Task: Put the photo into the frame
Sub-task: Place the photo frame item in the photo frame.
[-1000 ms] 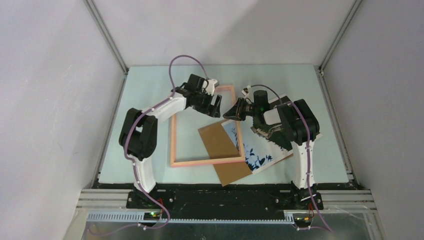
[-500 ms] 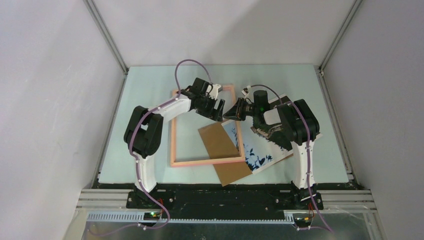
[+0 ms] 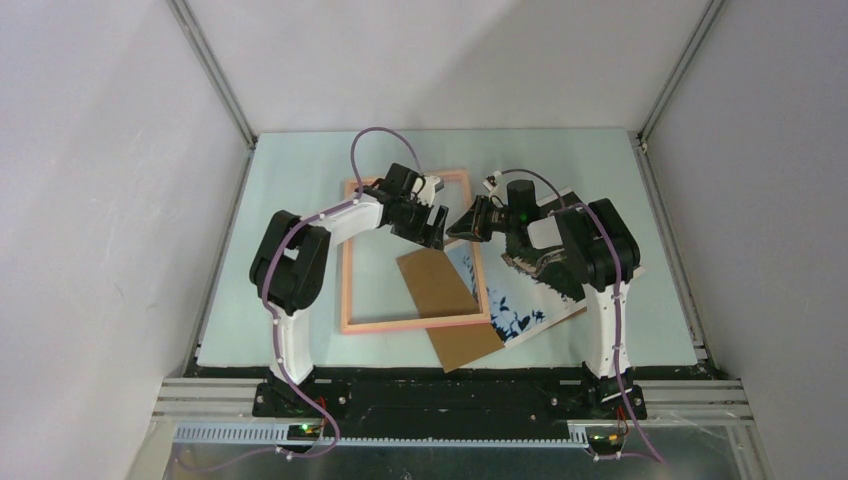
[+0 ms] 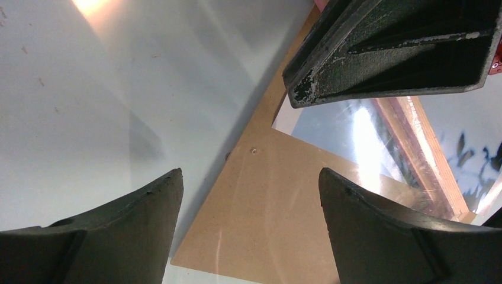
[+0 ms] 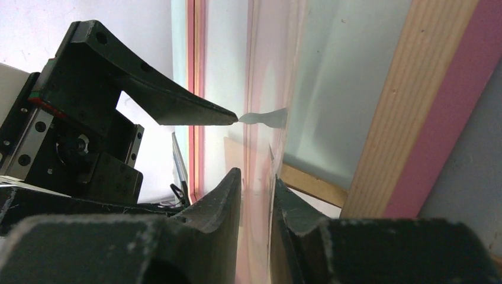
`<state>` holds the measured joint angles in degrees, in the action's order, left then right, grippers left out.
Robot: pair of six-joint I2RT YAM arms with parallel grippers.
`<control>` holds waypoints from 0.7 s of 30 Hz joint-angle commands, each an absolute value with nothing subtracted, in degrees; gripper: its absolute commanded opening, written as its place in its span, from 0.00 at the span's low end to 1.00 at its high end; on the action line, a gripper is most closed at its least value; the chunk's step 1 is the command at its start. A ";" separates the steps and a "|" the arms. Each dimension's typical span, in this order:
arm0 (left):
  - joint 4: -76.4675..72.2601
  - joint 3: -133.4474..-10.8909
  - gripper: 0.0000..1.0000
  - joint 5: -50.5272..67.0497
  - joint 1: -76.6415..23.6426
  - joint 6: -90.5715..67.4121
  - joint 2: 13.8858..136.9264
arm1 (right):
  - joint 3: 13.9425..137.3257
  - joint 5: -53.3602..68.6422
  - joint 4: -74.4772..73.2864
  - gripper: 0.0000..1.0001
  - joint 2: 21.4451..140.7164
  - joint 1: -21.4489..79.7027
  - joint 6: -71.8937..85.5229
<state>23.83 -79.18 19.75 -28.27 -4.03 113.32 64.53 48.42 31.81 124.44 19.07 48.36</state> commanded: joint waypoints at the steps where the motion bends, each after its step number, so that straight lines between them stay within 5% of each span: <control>1: 21.49 -78.40 0.89 20.58 -28.48 -4.75 113.52 | 65.92 47.48 31.19 0.26 121.81 19.25 46.33; 21: 20.34 -77.13 0.88 20.86 -28.48 -5.10 113.64 | 65.87 45.39 24.44 0.34 117.83 18.15 40.67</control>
